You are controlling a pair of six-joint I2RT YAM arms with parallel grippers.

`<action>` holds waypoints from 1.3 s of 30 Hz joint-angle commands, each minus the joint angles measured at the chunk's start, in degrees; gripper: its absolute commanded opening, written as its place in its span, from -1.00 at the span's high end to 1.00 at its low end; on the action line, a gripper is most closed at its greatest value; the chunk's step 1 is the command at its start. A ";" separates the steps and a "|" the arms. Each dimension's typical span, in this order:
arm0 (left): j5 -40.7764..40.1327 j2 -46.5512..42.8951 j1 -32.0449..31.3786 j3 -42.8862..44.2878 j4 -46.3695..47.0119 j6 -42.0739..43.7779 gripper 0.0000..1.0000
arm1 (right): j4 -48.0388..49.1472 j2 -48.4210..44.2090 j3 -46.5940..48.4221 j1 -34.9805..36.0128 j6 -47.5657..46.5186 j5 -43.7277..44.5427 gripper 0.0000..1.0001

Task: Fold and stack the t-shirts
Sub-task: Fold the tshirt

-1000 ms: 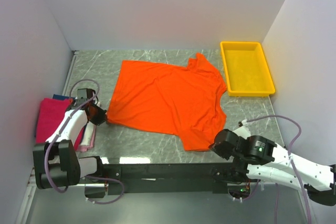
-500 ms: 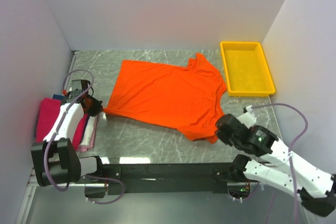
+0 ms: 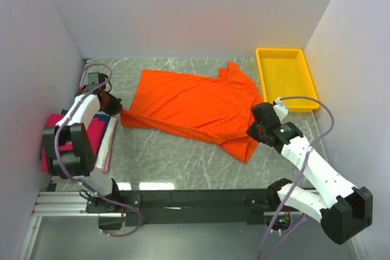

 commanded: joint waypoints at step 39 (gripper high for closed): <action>-4.91 18.28 -6.43 17.74 -2.86 -4.23 0.99 | 9.94 13.62 7.68 -12.86 -13.26 -5.34 1.00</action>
